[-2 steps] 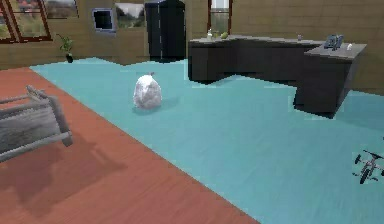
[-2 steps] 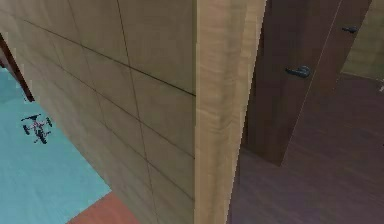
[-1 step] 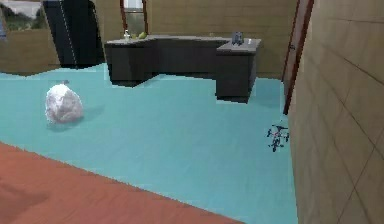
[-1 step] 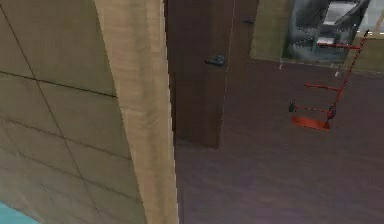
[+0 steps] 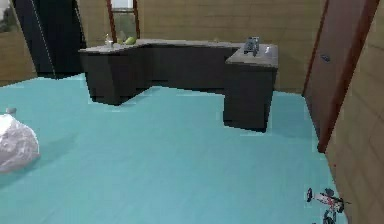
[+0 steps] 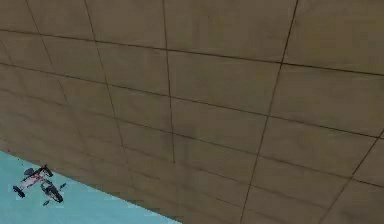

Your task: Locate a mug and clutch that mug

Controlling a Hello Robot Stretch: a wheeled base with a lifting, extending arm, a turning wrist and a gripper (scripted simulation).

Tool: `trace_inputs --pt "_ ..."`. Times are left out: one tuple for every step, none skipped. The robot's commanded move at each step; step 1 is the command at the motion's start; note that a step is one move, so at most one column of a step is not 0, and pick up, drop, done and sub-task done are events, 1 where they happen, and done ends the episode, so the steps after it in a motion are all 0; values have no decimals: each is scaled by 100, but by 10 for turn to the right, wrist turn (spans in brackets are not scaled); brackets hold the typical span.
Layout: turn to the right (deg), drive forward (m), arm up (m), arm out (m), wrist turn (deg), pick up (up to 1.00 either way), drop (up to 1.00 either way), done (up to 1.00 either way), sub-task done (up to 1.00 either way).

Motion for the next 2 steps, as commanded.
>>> trace_inputs --pt "0 100 0 0 0 0 0 0 0" --pt "0 100 0 0 0 0 0 0 0"
